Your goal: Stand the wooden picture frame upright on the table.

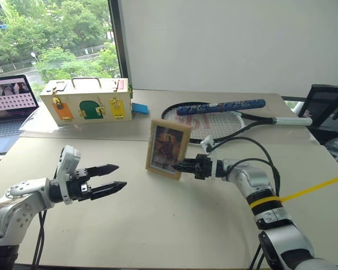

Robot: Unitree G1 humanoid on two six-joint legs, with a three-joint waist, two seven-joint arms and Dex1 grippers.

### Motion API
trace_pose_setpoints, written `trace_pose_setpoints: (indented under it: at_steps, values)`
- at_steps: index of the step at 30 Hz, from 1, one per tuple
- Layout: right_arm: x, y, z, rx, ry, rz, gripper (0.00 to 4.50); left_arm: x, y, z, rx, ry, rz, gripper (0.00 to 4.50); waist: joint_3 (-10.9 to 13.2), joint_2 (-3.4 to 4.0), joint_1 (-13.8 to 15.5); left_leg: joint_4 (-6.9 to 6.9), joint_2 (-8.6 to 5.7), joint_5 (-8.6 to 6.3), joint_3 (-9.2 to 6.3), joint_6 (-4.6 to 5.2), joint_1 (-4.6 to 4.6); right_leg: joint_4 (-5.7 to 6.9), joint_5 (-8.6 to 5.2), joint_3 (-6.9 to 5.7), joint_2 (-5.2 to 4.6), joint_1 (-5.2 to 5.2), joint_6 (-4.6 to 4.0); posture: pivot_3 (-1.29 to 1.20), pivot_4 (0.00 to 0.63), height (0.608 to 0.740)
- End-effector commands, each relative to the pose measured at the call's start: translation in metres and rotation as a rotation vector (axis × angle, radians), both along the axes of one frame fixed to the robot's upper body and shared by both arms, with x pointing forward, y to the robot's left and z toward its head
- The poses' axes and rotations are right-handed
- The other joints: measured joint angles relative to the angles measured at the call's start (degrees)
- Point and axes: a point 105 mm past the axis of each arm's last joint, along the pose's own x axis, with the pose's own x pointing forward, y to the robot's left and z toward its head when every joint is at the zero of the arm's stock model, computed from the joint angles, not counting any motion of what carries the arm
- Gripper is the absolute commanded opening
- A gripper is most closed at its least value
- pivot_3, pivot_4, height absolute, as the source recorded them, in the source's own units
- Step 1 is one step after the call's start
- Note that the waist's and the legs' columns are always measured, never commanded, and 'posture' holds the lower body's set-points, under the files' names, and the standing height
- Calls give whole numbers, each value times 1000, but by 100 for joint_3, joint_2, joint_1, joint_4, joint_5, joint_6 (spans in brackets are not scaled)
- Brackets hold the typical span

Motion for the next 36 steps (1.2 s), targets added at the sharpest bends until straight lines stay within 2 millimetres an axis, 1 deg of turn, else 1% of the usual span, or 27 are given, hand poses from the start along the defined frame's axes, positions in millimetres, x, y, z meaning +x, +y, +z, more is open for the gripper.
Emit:
trace_pose_setpoints:
  at_steps: [1, 5, 6, 7, 8, 9, 10, 11, 13, 16, 18, 20, 21, 22, 24, 26, 27, 28, 30, 33, 36]
  values:
    - [-11, 3, -12, -49, -31, 54, 1204, 2, -1, 10, 3, -60, 0, 4500, 0, 0, -16, 0, 0, 0, 0, 0, 1, 0, 0, 0, 1, 0, 0, 0, 150, 710]
    - [-10, 2, -6, -30, -72, 34, 1203, 4, -3, 10, 3, -68, 5, 4500, 0, 0, -18, -1, 1, 0, 0, 0, 3, 0, 0, 0, 1, 2, 0, 0, 150, 710]
    - [-9, 1, -4, -25, -70, 25, 2206, 5, -4, 10, 2, -69, 5, 4500, 0, 0, -17, -1, 1, 0, 0, 0, 3, 0, 0, 0, 2, 2, 0, 0, 150, 710]
    - [-10, 1, -2, -20, -67, 30, 2455, 5, -4, 10, 3, -70, 6, 4500, 0, 0, -10, -1, 1, 0, 0, 0, 3, 0, 0, 0, 2, 2, 0, 0, 150, 710]
    - [-11, 0, 1, -15, -68, 34, 2765, 7, -3, 9, 0, -58, 11, 4500, 1, 0, -7, -1, 2, 0, 0, 0, 2, 0, 0, -1, 2, 1, 0, 0, 150, 710]
    - [-13, -3, 3, -12, -71, 39, 3169, 8, -3, 8, 3, -56, 17, 4500, 1, 0, -2, -1, 1, 0, 0, 0, 1, 0, 0, 0, 2, 1, 0, 0, 150, 710]
    - [-15, -7, 5, -9, -68, 37, 3427, 10, -2, 7, 11, -52, 29, 4500, 1, 0, 5, 0, 1, 0, 0, 0, -1, -1, 0, 0, 2, 1, 0, 0, 150, 710]
    - [-16, -12, 6, -7, -63, 26, 3784, 13, -1, 5, 22, -51, 46, 4500, 1, 1, 9, 1, 1, 0, 0, 0, -1, -1, 0, 0, 1, 0, 0, 0, 150, 710]
    - [-16, -27, 2, -7, -47, -25, 4443, 22, 2, 2, 51, -50, 96, 4500, 1, 0, 31, 2, 1, 0, 0, 0, -1, -2, 0, 0, 1, 1, 1, 0, 150, 710]
    - [-22, -63, -9, -30, -37, -127, 4443, 29, 3, 2, 62, -87, 150, 4500, 0, -1, 85, 3, 1, 0, 0, 0, -2, -7, -1, -1, 1, 5, 3, 0, 150, 710]
    - [-27, -75, -12, -41, -41, -161, 4443, 33, 5, 1, 72, -100, 187, 4500, 1, -1, 106, 3, 0, -2, 0, 2, -2, -11, -2, -1, 0, 6, 3, 0, 150, 710]
    - [-34, -96, -11, -28, -56, -229, 4443, 35, 10, -2, 78, -127, 239, 4500, 0, 0, 109, 3, 0, -2, 0, 2, -1, -9, -2, 0, 1, 5, 3, 0, 150, 710]
    - [-41, -104, -8, -20, -79, -244, 4443, 35, 12, -8, 108, -125, 259, 4500, 0, 0, 114, 2, 1, -2, 0, 2, 0, -9, -2, 0, 1, 5, 4, 0, 150, 710]
    - [-46, -108, -6, -14, -96, -250, 4443, 34, 13, -13, 130, -121, 268, 4500, 0, 0, 118, 2, 1, -2, 1, 2, 0, -9, -2, 0, 1, 7, 4, 0, 150, 710]
    - [-50, -115, 7, -38, -205, -307, 4443, 34, 15, -22, 167, -144, 288, 4500, 0, 0, 93, 2, 1, -3, 2, 4, 0, -12, -2, 2, 0, 6, 4, 0, 150, 710]
    - [-57, -119, 20, -102, -331, -340, 4443, 37, 16, -24, 150, -170, 336, 4500, 2, 11, 81, 2, 1, -3, 2, 5, 0, -11, -2, 2, 1, 4, 5, 0, 150, 710]
    - [-60, -120, 24, -126, -365, -350, 4443, 39, 16, -23, 137, -184, 349, 4500, 2, 11, 78, 5, 0, -3, 2, 4, 0, -10, -5, 3, 0, 5, 9, 0, 150, 710]
    - [-61, -121, 27, -147, -391, -360, 4443, 41, 16, -23, 142, -203, 359, 4500, 1, 10, 74, 7, 1, -3, 2, 4, 1, -10, -18, 3, 1, 6, 32, 0, 150, 710]
    - [-63, -123, 32, -187, -436, -389, 4443, 44, 15, -26, 166, -233, 366, 4500, 0, 9, 66, 12, 1, -3, 2, 4, 2, -11, -20, 3, 1, 9, 36, 0, 150, 710]
    - [-65, -123, 32, -240, -487, -397, 4443, 48, 15, -35, 230, -240, 369, 4500, -1, 7, 73, 13, 0, -3, 2, 4, 3, -12, -20, 5, 0, 11, 37, 0, 150, 710]
    - [-68, -121, 20, -304, -505, -361, 4443, 52, 18, -40, 244, -264, 372, 4500, -1, 7, 78, 12, 0, -3, 2, 4, 2, -14, -20, 5, 0, 11, 36, 0, 150, 710]
